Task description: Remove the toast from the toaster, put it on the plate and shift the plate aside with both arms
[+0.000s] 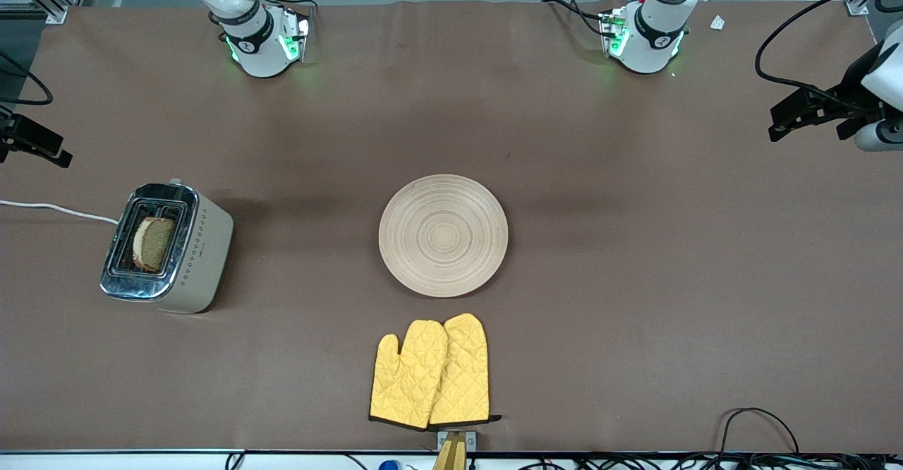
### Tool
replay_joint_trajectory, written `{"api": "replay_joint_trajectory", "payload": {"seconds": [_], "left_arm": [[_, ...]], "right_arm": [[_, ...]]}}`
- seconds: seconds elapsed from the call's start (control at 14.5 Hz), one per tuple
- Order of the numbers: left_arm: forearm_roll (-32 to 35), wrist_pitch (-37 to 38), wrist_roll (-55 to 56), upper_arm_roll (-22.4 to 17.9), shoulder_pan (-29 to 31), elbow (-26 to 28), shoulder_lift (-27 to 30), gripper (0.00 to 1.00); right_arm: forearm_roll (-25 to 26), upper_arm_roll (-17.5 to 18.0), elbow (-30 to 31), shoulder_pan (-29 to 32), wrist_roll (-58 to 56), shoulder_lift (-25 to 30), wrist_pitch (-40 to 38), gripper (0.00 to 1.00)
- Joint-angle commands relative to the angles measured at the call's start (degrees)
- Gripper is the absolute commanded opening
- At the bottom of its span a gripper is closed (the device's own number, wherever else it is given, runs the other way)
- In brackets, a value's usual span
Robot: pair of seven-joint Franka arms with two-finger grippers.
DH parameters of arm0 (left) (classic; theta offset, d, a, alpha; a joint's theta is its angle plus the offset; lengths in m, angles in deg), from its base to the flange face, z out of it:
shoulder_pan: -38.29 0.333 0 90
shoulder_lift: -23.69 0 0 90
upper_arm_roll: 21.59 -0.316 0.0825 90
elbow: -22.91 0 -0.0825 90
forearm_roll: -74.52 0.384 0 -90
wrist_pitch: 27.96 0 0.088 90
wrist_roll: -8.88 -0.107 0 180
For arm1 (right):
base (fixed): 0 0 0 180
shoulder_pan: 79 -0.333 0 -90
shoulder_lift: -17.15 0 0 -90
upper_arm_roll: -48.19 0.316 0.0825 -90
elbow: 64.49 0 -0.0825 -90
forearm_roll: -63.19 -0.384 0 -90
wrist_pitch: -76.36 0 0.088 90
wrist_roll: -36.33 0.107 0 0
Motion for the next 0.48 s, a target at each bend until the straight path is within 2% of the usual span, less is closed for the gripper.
{"api": "replay_joint_trajectory", "payload": {"seconds": [0.0, 0.21, 0.28, 0.41], "left_arm": [[-0.62, 1.52, 0.10, 0.13, 0.46, -1.36, -0.10, 1.00], [-0.36, 1.52, 0.10, 0.13, 0.54, -1.54, -0.27, 1.00], [-0.44, 1.52, 0.19, 0.21, 0.46, -1.54, -0.28, 1.00], [-0.35, 1.52, 0.28, 0.21, -0.16, -1.54, -0.54, 1.00]], "right_arm": [[0.70, 0.40, 5.31, 0.05, 0.28, 4.16, 2.28, 1.00], [0.09, 0.40, 4.44, 0.23, -0.06, 3.64, 2.36, 1.00], [-2.00, 0.14, 3.56, 0.32, -0.16, 3.64, 2.37, 1.00], [-2.99, 0.05, 3.47, 0.58, -0.24, 3.46, 2.54, 1.00]]}}
